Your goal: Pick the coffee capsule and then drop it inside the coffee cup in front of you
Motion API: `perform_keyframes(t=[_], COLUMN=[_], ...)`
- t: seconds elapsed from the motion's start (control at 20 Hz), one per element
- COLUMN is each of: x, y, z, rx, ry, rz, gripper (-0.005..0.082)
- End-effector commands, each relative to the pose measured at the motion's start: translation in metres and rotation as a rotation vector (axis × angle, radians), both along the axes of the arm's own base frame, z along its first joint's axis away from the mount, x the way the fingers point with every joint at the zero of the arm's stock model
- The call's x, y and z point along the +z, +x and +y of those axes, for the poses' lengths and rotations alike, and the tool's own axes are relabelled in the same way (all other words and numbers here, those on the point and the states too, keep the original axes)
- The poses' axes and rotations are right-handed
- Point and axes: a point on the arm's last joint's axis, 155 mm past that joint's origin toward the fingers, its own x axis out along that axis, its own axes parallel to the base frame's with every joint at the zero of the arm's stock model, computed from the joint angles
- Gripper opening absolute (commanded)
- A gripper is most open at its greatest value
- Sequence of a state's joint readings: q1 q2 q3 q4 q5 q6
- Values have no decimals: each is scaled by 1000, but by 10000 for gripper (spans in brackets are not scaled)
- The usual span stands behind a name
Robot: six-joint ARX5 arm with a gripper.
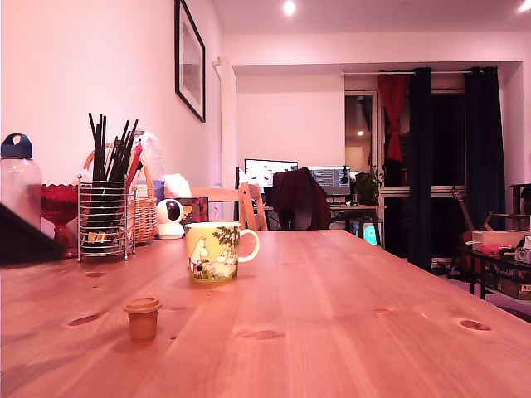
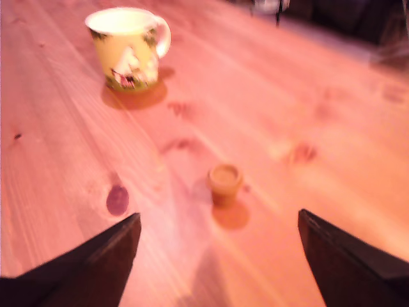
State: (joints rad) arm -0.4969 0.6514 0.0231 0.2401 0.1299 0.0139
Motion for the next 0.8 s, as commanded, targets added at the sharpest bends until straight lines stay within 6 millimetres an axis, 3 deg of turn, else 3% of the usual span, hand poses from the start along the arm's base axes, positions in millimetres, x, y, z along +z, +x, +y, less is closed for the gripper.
perform_keyframes(t=[0.0,0.75], x=[5,-26], y=[5,21], z=[-4,-22], rx=[-29,-74], ry=[32,45], rz=[-58,-21], gripper=[712,712])
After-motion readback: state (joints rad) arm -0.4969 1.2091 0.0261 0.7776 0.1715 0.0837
